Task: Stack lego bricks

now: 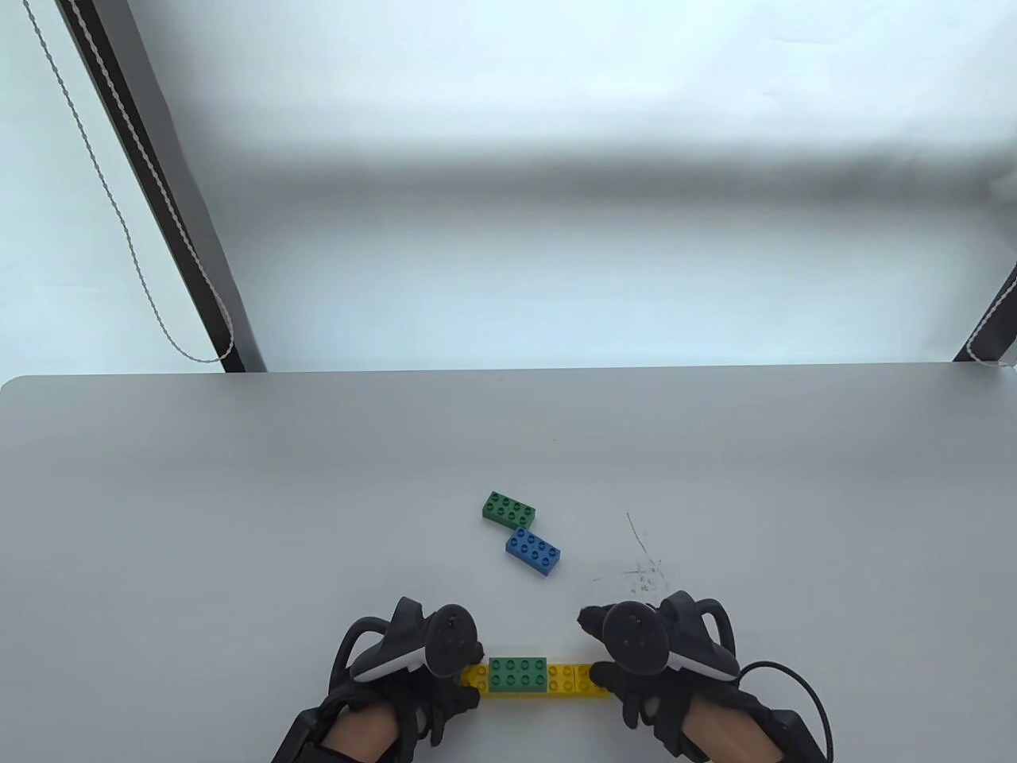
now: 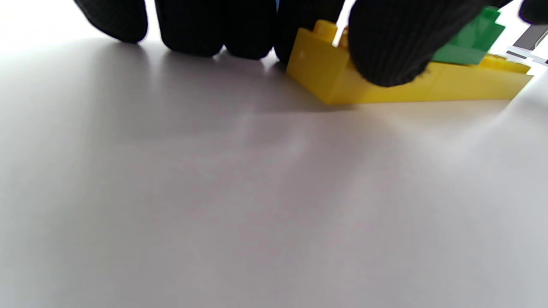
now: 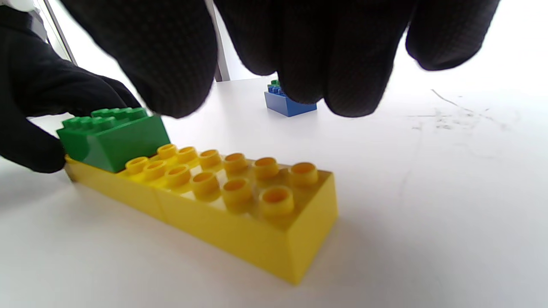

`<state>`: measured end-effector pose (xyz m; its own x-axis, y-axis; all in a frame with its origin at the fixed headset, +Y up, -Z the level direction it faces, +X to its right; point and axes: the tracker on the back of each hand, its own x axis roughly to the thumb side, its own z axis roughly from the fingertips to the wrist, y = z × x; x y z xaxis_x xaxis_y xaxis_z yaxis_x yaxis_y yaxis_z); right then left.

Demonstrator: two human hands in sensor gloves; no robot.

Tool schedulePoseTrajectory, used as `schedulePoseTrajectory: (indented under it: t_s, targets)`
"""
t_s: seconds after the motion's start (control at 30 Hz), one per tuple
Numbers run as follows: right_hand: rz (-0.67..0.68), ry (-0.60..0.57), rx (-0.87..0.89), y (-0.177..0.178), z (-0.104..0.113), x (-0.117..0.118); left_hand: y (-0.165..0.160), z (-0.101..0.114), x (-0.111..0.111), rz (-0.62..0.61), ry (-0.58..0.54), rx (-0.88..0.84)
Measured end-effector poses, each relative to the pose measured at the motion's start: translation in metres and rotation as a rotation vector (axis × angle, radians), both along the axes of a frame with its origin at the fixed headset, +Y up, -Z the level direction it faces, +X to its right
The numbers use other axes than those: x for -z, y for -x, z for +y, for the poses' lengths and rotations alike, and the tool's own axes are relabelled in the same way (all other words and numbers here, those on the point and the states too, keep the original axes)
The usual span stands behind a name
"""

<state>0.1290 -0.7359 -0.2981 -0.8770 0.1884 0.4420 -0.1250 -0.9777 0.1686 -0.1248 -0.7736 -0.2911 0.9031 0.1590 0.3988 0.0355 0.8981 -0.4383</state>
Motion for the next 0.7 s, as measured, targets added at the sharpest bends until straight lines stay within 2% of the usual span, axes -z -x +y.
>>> schedulePoseTrajectory:
  t_s: [0.53, 0.7]
  targets:
    - [-0.048, -0.089, -0.028, 0.062, 0.028, 0.077, 0.000, 0.000, 0.000, 0.004, 0.006, 0.005]
    - [-0.096, -0.047, 0.010, 0.075, 0.028, 0.101, 0.000, 0.000, 0.000, 0.004, 0.006, 0.005]
